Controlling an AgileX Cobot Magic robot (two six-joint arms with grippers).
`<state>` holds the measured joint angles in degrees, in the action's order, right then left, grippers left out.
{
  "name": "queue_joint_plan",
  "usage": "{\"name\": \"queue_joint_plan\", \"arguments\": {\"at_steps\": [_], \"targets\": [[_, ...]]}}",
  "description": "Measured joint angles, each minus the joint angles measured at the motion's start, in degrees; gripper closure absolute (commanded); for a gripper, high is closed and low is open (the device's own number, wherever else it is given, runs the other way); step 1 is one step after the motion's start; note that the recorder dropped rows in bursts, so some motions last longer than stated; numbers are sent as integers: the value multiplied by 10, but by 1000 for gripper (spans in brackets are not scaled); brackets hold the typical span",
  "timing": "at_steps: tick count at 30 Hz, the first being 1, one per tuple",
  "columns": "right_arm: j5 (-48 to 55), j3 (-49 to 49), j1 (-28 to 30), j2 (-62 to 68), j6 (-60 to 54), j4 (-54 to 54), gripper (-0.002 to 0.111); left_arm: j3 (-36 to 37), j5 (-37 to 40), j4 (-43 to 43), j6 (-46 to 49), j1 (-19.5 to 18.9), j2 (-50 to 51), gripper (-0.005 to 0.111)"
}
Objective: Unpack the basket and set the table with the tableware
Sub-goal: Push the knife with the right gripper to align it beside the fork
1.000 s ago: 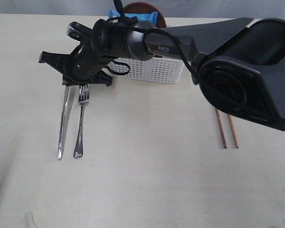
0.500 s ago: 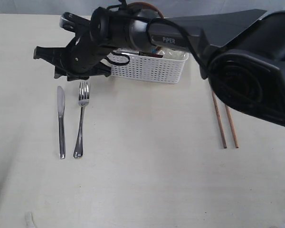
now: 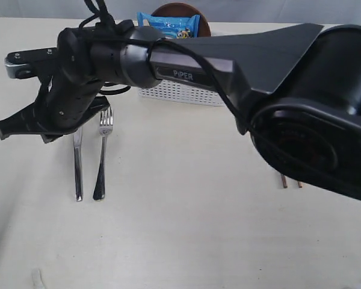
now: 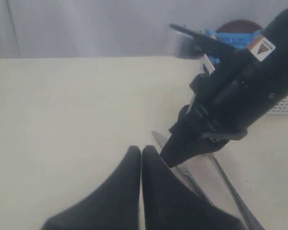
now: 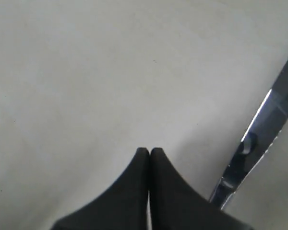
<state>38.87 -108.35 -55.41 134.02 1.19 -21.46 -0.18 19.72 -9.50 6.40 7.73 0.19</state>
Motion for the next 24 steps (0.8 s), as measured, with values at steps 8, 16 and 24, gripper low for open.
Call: {"name": "queue_joint_plan", "arguments": {"at_steps": [8,16,24], "targets": [[-48,0,18,21,9,17,109,0,0,0,0,0,0,107],[-50,-39,24,59,7,34,109,0,0,0,0,0,0,107],[-51,-81,21,88,5,53,109,0,0,0,0,0,0,107]]}}
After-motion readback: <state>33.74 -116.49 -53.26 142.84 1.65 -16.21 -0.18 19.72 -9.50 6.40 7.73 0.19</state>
